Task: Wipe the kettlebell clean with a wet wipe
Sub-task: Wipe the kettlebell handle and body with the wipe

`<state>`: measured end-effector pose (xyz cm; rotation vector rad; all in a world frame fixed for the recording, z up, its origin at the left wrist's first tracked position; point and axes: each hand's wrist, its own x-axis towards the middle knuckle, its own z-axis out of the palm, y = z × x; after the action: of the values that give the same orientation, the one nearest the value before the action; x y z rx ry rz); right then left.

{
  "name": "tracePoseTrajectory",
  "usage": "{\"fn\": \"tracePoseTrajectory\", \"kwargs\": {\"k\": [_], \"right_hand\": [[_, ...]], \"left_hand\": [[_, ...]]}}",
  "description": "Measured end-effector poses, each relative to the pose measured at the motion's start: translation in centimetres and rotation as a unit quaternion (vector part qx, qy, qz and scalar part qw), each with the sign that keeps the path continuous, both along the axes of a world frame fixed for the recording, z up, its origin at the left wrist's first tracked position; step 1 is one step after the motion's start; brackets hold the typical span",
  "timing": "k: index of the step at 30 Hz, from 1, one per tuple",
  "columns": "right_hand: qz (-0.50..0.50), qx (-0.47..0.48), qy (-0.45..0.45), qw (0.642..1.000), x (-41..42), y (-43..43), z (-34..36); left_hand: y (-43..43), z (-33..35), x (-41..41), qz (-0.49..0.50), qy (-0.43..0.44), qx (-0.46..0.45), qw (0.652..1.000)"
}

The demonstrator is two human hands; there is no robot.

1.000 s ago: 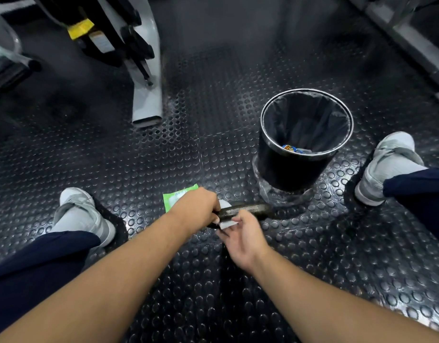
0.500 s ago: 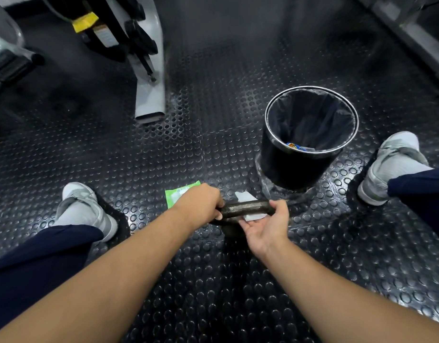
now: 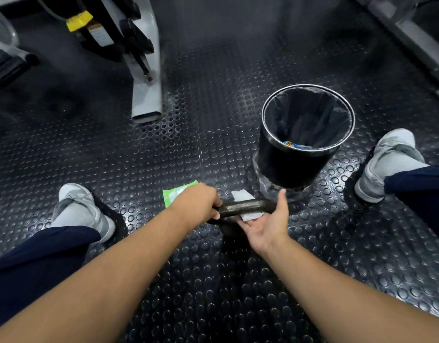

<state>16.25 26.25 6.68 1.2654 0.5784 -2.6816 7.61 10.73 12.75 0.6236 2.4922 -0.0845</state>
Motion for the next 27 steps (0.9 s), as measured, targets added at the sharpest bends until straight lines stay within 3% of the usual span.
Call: {"fn": "tracePoseTrajectory", "kwargs": {"k": [4,10,15,18,27], "right_hand": [[-0.005,0.016,-0.017,1.0,-0.3,-1.2,0.4],[0.125,0.03,0.001,0.992,0.8,-3.7,1.7],[-0.014,0.014,-0.026,0.999,0.1,-0.4,1.0],[-0.044,0.032,-0.044,0.998,-0.5,-1.7,1.1],[0.143,0.095,0.012,0.985,0.5,-6.1,1.7]], "left_hand": [[0.1,0.0,0.2,-0.004,0.011,-0.002,1.0],[0.2,0.2,0.2,-0.01,0.018,0.0,1.0],[0.1,0.1,0.2,0.001,0.006,-0.009,1.0],[0.2,0.2,0.3,-0.001,0.009,-0.007,1.0],[0.1,0.3,0.2,-0.004,0.015,0.002,1.0]]}}
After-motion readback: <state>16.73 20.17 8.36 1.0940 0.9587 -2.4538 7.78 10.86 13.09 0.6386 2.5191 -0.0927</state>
